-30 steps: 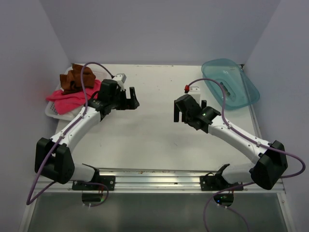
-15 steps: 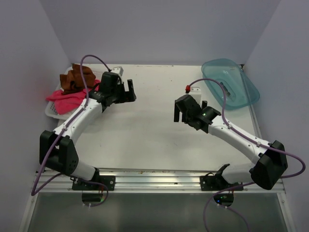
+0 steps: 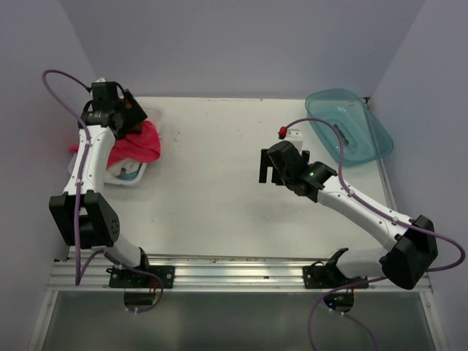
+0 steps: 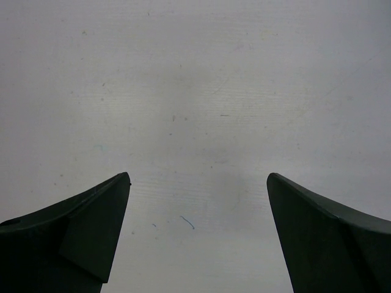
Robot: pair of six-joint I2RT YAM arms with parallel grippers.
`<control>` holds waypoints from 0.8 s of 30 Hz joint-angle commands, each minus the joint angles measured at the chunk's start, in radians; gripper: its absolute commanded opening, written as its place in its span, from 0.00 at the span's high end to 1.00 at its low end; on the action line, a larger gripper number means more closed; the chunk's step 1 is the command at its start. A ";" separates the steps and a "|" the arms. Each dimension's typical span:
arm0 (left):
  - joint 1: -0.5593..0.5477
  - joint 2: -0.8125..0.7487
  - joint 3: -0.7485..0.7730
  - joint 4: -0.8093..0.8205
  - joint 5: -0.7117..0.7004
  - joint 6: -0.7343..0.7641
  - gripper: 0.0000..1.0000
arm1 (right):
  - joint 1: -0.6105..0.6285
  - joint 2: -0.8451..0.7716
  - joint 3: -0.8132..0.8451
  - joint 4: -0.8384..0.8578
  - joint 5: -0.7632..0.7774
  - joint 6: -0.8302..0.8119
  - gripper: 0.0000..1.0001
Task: Roll the towels
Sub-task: Grab a towel with the left arm
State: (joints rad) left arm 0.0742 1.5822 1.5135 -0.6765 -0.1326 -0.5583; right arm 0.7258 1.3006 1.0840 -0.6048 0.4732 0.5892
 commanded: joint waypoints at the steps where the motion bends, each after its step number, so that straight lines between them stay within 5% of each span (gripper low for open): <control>1: 0.100 0.028 0.097 -0.034 0.069 -0.009 0.06 | 0.001 -0.014 0.033 0.034 -0.031 -0.017 0.02; 5: 0.188 0.048 0.135 -0.044 0.099 0.008 0.09 | 0.001 -0.004 0.037 0.042 -0.039 -0.005 0.01; 17: 0.213 0.160 0.266 -0.072 0.057 0.057 0.17 | 0.003 0.006 0.025 0.059 -0.058 -0.003 0.01; 24: 0.211 0.185 0.228 -0.043 0.088 0.049 0.35 | 0.001 0.000 0.021 0.062 -0.047 -0.009 0.01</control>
State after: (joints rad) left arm 0.2810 1.7725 1.7416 -0.7277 -0.0631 -0.5270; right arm 0.7258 1.3182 1.0843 -0.5678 0.4232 0.5861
